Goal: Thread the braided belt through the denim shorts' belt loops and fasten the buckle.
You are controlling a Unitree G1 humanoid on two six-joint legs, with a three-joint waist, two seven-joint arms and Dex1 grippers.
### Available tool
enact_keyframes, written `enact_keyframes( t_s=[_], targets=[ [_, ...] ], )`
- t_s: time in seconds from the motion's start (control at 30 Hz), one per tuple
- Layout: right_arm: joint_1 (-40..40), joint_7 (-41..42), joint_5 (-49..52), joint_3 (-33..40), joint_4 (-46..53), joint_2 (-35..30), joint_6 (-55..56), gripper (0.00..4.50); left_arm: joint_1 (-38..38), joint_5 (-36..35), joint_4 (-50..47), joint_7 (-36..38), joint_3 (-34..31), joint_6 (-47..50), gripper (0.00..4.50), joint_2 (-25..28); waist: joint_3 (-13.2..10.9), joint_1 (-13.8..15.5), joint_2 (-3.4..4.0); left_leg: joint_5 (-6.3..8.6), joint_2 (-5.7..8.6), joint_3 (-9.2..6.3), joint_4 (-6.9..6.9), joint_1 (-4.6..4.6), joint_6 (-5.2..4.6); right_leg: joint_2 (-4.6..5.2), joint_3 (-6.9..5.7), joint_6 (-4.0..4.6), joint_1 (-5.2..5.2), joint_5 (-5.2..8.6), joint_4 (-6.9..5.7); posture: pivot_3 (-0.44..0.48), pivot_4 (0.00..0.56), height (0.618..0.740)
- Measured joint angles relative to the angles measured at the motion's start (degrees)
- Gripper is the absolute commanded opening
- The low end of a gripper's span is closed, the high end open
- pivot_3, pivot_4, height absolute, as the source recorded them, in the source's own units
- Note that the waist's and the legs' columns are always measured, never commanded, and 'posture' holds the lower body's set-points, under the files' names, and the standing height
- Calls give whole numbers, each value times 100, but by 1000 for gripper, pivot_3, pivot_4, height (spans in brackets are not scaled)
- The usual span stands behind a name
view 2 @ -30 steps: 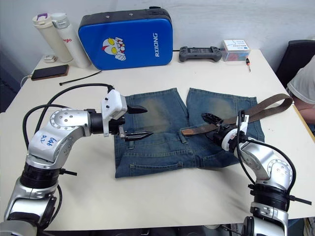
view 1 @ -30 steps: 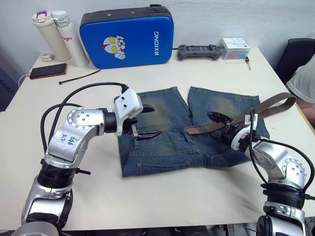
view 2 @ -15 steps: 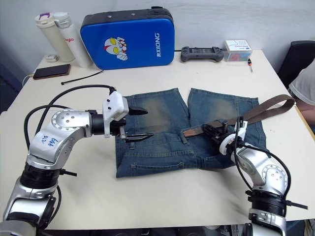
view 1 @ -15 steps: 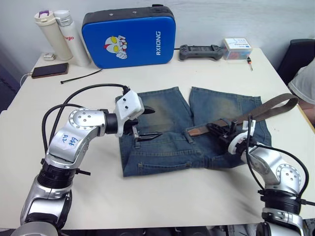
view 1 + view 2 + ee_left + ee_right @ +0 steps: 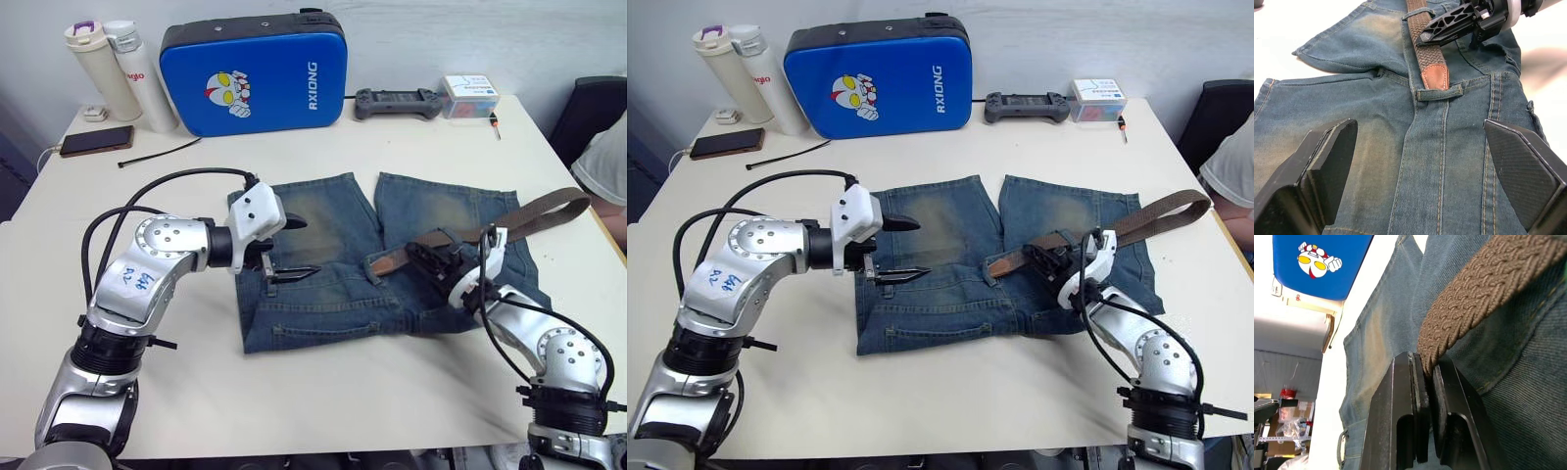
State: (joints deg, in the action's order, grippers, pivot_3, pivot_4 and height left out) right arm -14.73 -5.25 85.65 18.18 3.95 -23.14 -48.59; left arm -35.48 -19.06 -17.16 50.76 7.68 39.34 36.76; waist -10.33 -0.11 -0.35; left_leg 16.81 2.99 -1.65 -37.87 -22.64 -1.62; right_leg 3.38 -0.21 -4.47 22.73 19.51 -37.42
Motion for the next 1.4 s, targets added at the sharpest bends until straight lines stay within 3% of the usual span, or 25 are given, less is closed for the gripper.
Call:
enact_keyframes(
  t_s=[0.37, 0.7, 0.93, 1.17, 1.27, 1.4],
  targets=[
    [-65, 1243, -1884, -416, 21, 238, 702, 74, -9, -1, 1, 11, 0, -6, 4500, 20, 0, -13, 0, 0, 0, 2, 5, 11, 5, -2, 6, 0, 0, 0, -2, 0, 150, 740],
    [91, 1636, -1987, -561, 548, 315, 177, 74, -9, -1, -1, 4, 1, -6, 4500, 19, 0, -10, 0, -2, 0, 4, 26, 19, 11, -2, 10, 1, 1, 0, 2, 0, 150, 740],
    [88, 1017, -1812, -706, 733, 931, -211, 74, -10, 6, 1, 2, 11, -28, 4500, 13, 0, -18, 0, -6, 0, 8, 43, 27, 19, -2, 16, 2, 5, 1, 1, 0, 150, 740],
    [17, -134, -1232, -610, 856, 1468, -644, 74, -19, 28, 1, 1, 22, -64, 4500, -4, 2, -43, -4, -11, 0, 10, 60, 38, 27, -4, 20, 6, 5, 3, 0, 0, 150, 740],
    [25, -494, -703, -433, 723, 1505, -765, 1218, -19, 43, 1, -1, 33, -76, 4500, -25, 2, -48, -4, -11, 0, 10, 61, 37, 27, -4, 20, 7, 5, 3, 0, 0, 150, 740],
    [29, -913, -23, -232, 717, 1453, -750, 3133, -19, 67, 4, 0, 99, -105, 4500, -49, 2, -40, -4, -12, 0, 10, 61, 37, 26, -4, 20, 6, 5, 4, 0, 0, 150, 740]
  ],
)
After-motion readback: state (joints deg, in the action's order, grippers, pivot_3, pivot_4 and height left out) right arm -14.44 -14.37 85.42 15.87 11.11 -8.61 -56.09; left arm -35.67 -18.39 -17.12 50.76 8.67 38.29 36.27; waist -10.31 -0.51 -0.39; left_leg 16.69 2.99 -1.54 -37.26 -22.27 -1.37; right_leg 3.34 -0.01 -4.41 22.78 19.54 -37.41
